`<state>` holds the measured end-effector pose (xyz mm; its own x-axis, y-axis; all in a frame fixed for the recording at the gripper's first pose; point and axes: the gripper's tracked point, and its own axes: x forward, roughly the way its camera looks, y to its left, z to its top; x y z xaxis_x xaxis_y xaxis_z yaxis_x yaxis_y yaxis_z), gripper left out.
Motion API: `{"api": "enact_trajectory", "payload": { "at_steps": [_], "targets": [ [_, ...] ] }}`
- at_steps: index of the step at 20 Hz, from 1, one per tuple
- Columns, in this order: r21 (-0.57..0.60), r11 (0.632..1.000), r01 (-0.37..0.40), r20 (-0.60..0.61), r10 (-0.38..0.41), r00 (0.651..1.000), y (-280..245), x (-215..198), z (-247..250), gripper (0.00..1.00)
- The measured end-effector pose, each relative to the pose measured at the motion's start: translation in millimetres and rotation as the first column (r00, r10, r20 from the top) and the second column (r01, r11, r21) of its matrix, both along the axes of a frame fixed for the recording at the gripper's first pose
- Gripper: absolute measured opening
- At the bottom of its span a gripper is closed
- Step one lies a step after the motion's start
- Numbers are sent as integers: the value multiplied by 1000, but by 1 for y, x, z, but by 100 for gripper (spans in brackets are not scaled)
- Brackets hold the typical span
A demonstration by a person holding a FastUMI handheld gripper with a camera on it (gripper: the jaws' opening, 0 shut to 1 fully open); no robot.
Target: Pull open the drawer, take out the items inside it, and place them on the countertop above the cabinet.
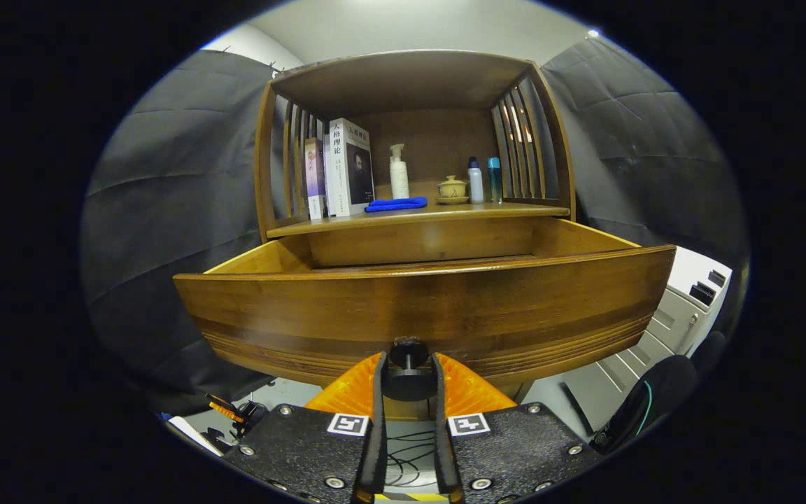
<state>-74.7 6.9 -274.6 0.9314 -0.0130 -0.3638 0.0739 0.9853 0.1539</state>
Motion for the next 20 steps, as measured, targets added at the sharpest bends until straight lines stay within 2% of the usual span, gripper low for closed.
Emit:
{"api": "enact_trajectory", "payload": {
  "at_steps": [2, 4, 7, 10, 14, 20],
  "targets": [
    [1, 1000, -7, 2, 7, 1000, 0, 0, 1, 28],
    [28, 999, -15, -7, 16, 1000, 2, 0, 0, 34],
    [27, 999, -37, 2, 37, 999, 0, -6, 9, 65],
    [37, 998, -44, 42, 42, 998, -4, -6, 43, 96],
    [16, 999, -29, 81, 28, 996, -15, 16, 99, 96],
    [-132, 991, -20, -67, 11, 998, -44, 66, 118, 96]
  ]
}}
